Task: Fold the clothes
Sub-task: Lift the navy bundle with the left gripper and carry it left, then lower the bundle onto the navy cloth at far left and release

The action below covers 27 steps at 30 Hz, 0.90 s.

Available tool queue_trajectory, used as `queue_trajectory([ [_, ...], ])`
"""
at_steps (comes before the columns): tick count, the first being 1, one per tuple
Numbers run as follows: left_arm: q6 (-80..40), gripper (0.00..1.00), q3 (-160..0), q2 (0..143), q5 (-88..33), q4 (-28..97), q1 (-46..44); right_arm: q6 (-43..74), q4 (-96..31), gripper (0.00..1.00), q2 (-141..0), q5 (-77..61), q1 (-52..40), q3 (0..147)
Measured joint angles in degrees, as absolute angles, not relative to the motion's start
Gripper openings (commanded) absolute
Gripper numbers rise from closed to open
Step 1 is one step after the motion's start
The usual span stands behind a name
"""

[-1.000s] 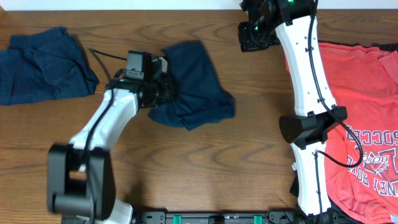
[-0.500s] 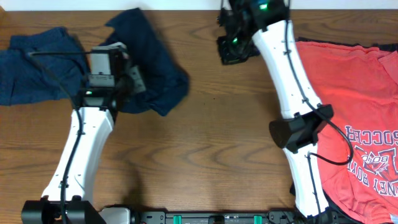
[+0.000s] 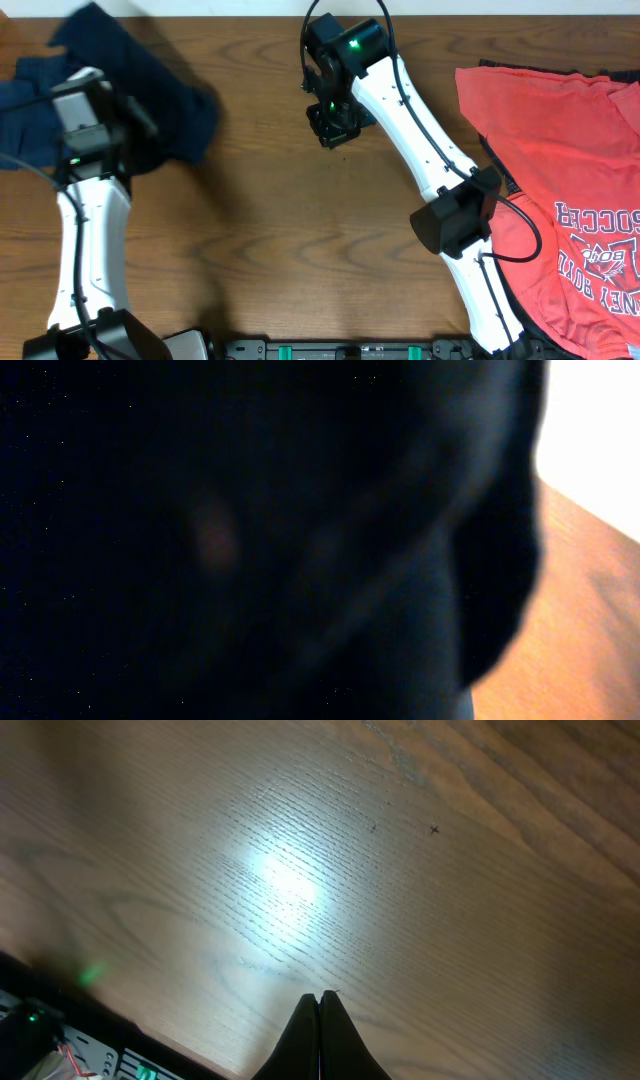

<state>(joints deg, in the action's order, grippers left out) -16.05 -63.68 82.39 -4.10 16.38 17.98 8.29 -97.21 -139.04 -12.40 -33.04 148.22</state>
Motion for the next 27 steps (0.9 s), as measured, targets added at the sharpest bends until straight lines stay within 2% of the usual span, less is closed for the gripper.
queue_trajectory([
  [12,-16.05,0.06,-63.83,83.09,-2.85,2.04,31.46,8.29,-97.21,0.02,-139.04,-14.72,-32.93,148.05],
  [21,-16.86,0.06,-64.62,96.53,-3.05,-7.77,32.91,8.29,-97.21,0.02,-139.04,-16.12,-33.01,148.05],
  [27,-22.94,0.06,-64.64,105.75,-5.67,-17.41,33.01,8.29,-97.21,0.01,-139.04,-16.36,-33.54,148.05],
])
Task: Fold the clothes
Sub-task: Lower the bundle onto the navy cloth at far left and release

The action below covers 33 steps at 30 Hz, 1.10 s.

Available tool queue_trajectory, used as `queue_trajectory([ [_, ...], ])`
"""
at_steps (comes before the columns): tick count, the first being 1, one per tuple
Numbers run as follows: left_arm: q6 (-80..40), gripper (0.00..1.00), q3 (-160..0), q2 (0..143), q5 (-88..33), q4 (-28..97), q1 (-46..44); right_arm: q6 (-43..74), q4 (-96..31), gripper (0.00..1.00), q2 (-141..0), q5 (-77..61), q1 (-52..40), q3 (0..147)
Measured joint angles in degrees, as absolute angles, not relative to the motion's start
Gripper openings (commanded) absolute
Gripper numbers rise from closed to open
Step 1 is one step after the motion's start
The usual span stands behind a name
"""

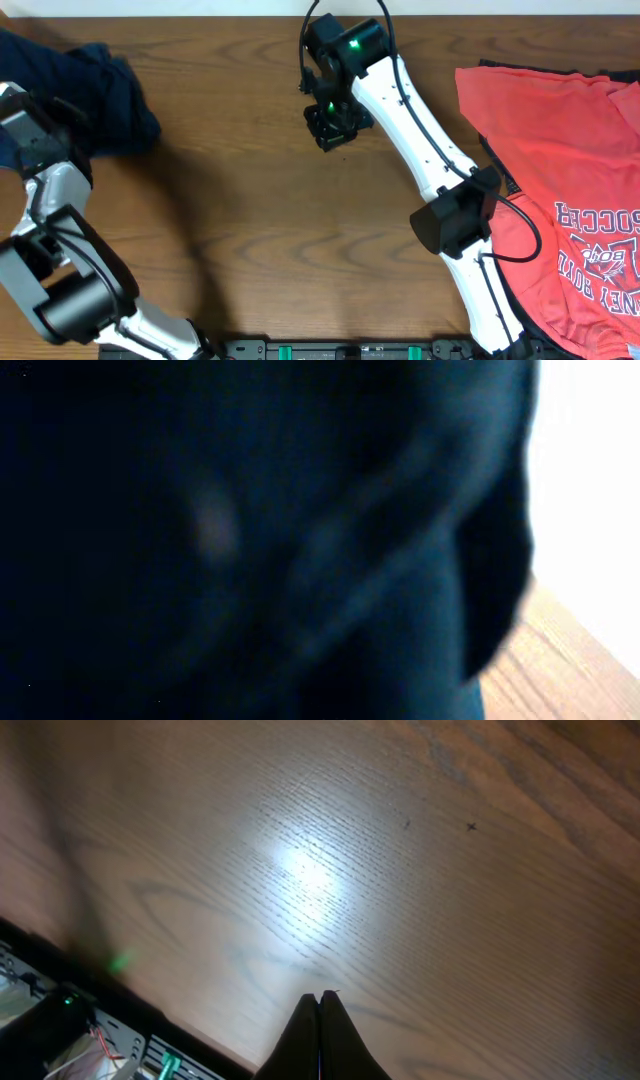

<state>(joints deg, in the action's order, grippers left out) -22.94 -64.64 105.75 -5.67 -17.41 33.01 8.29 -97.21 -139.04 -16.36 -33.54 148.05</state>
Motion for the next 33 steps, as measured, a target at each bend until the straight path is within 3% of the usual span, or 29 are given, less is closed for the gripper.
queue_trajectory([
  [10,-29.76,0.06,-64.64,108.92,-8.40,-21.12,33.12,8.29,-97.21,0.02,-139.04,-16.80,-35.20,148.05],
  [12,-30.15,0.26,-64.64,108.92,-8.16,-21.17,33.12,8.29,-97.21,0.02,-139.04,-16.82,-35.48,148.05],
  [15,-30.89,0.26,-64.64,108.97,-7.38,-21.43,33.23,8.29,-97.21,0.01,-139.04,-16.93,-35.94,148.05],
  [17,-31.05,0.61,-64.64,108.99,-7.18,-21.54,33.41,8.29,-97.21,0.01,-139.04,-16.95,-36.32,148.05],
  [19,-31.33,0.81,-64.64,108.99,-7.07,-21.82,33.67,8.29,-97.21,0.02,-139.04,-16.95,-36.80,148.05],
  [20,-31.38,0.98,-64.64,108.99,-7.07,-21.93,33.78,8.29,-97.23,0.02,-139.04,-16.97,-36.91,148.05],
  [23,-31.73,0.98,-64.64,108.99,-7.05,-21.89,34.41,8.62,-97.21,0.28,-139.04,-17.10,-37.50,148.05],
  [25,-31.73,0.98,-64.66,108.99,-7.09,-21.85,35.00,8.43,-97.21,0.34,-139.04,-17.23,-37.60,147.98],
  [28,-32.03,0.98,-64.64,108.99,-7.46,-21.08,35.90,8.54,-97.21,0.74,-139.04,-17.58,-37.74,147.98],
  [29,-32.34,0.98,-64.66,108.99,-7.77,-20.73,36.03,8.54,-97.21,0.96,-139.04,-17.58,-37.74,147.98],
  [33,-33.85,0.98,-64.71,108.99,-10.83,-17.93,36.38,7.99,-97.21,0.99,-139.04,-17.74,-37.74,147.98],
])
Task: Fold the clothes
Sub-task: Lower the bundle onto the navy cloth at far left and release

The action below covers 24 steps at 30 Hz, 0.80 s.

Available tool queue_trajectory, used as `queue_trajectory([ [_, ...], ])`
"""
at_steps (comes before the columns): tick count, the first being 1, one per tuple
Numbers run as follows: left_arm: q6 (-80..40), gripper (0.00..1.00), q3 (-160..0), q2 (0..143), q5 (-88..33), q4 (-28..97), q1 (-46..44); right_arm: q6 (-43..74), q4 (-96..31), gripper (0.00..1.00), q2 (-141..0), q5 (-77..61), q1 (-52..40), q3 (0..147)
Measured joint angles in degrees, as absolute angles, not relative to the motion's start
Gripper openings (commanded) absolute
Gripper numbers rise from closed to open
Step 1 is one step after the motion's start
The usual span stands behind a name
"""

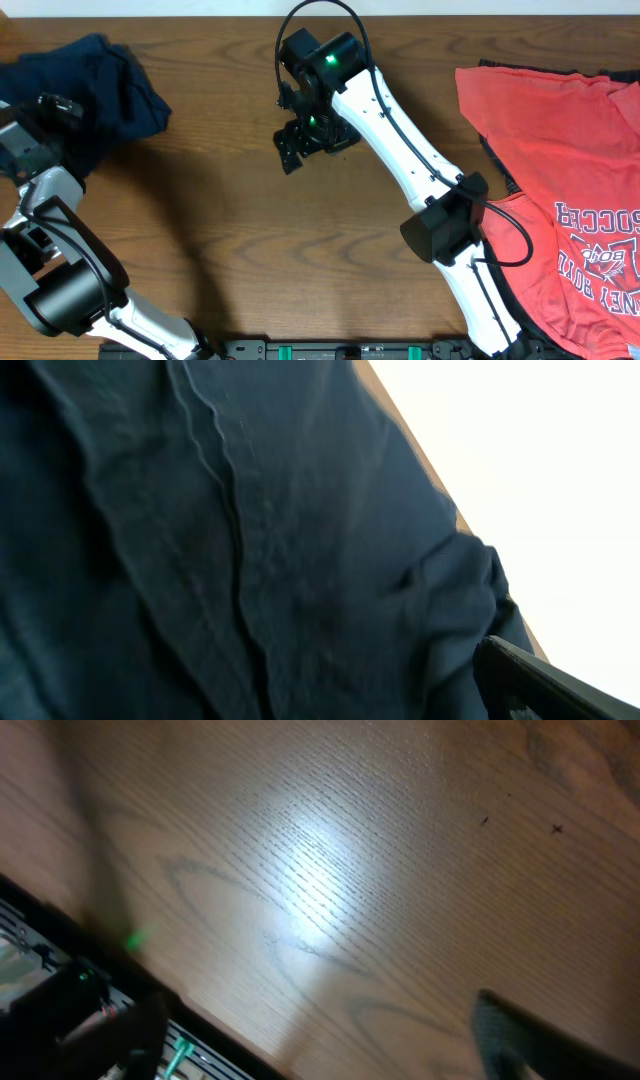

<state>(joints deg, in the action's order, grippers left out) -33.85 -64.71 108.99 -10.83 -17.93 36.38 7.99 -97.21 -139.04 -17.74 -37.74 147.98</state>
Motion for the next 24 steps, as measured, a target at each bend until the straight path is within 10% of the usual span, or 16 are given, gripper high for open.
queue_trajectory([
  [24,-45.01,0.98,-65.65,108.99,-4.05,15.20,43.29,3.77,-97.21,0.99,-139.04,-16.62,-37.71,147.98],
])
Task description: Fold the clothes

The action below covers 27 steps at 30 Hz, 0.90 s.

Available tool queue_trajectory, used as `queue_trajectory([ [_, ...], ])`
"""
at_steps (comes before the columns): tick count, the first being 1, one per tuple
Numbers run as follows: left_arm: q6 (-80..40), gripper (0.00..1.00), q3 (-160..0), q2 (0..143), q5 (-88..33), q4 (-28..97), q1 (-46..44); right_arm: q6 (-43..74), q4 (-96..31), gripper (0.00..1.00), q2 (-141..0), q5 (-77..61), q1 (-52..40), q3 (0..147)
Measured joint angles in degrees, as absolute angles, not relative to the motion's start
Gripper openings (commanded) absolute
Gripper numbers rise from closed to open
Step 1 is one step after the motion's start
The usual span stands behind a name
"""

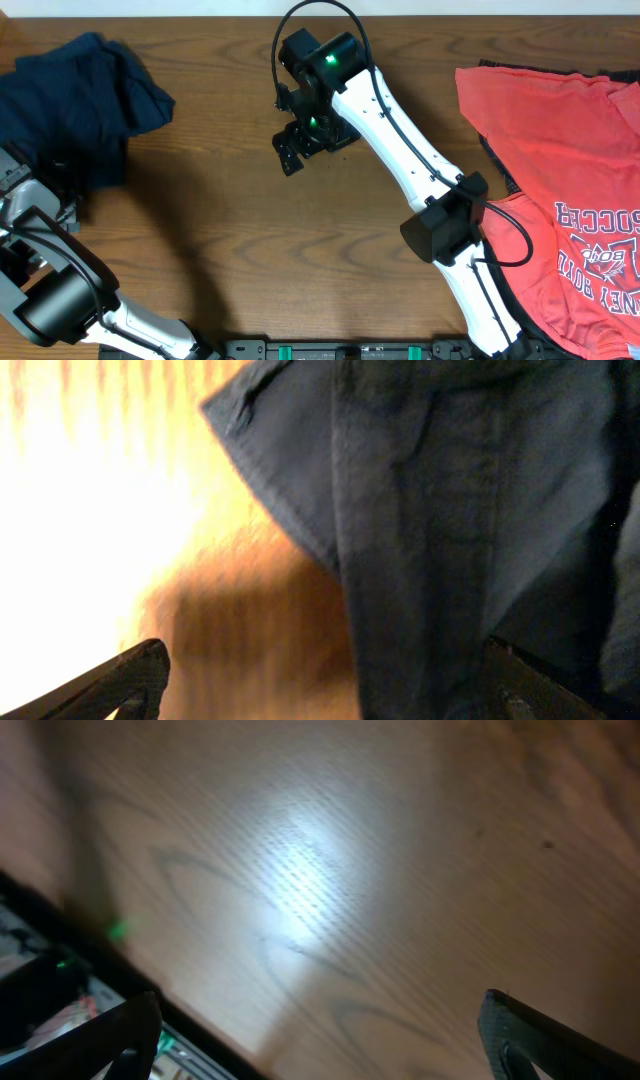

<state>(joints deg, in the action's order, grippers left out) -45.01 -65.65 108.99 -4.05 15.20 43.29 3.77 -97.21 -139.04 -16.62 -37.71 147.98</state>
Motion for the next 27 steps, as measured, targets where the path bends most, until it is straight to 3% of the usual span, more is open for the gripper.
queue_trajectory([
  [11,-44.99,0.98,-65.84,106.00,-3.05,26.26,44.21,3.60,-97.06,0.99,-139.04,-12.95,-34.44,147.98],
  [21,-43.16,0.98,-65.87,87.00,-2.11,32.75,44.14,3.57,-95.53,0.99,-139.04,-12.14,-30.61,147.98],
  [27,-41.50,0.98,-65.87,78.81,-1.87,37.10,39.72,3.60,-94.32,0.99,-139.04,-11.38,-25.30,147.98],
])
